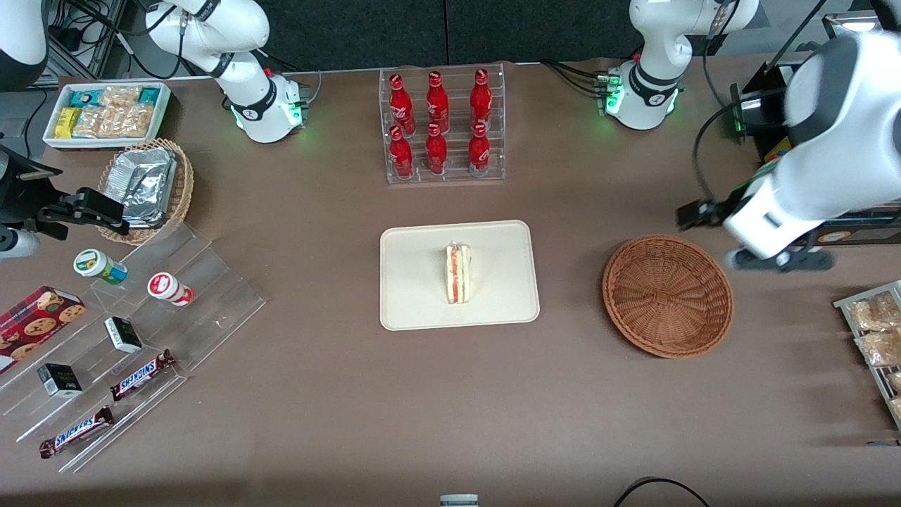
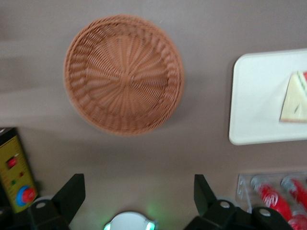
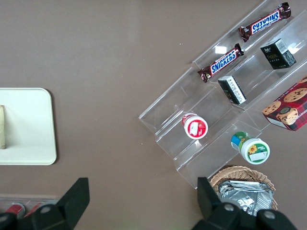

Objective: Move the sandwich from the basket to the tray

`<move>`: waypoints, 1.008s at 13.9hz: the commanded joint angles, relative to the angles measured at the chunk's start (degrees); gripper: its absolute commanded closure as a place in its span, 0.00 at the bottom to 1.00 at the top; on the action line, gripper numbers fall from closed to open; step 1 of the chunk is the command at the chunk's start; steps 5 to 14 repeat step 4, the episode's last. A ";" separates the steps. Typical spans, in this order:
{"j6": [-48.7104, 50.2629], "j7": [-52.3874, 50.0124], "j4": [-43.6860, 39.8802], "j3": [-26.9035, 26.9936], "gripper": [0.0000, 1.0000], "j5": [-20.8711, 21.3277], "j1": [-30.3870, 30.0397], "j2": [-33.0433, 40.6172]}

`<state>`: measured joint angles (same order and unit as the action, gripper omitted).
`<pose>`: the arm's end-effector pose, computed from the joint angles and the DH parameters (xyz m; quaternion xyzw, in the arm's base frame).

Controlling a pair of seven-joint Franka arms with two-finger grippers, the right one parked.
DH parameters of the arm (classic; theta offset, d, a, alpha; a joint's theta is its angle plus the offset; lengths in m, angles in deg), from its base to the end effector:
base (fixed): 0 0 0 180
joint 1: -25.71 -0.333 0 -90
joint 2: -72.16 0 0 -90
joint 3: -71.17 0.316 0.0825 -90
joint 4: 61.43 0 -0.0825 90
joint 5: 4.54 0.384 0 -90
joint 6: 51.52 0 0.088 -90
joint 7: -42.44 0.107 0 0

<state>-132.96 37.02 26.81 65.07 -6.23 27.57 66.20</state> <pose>0.5604 -0.0789 0.5695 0.9934 -0.0229 -0.1124 0.0072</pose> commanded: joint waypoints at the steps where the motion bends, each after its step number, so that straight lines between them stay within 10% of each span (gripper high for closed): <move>1: 4.77 5.58 2.20 -1.11 0.00 0.80 -3.96 5.59; 14: 9.09 7.71 2.64 -0.84 0.00 4.23 -3.53 7.61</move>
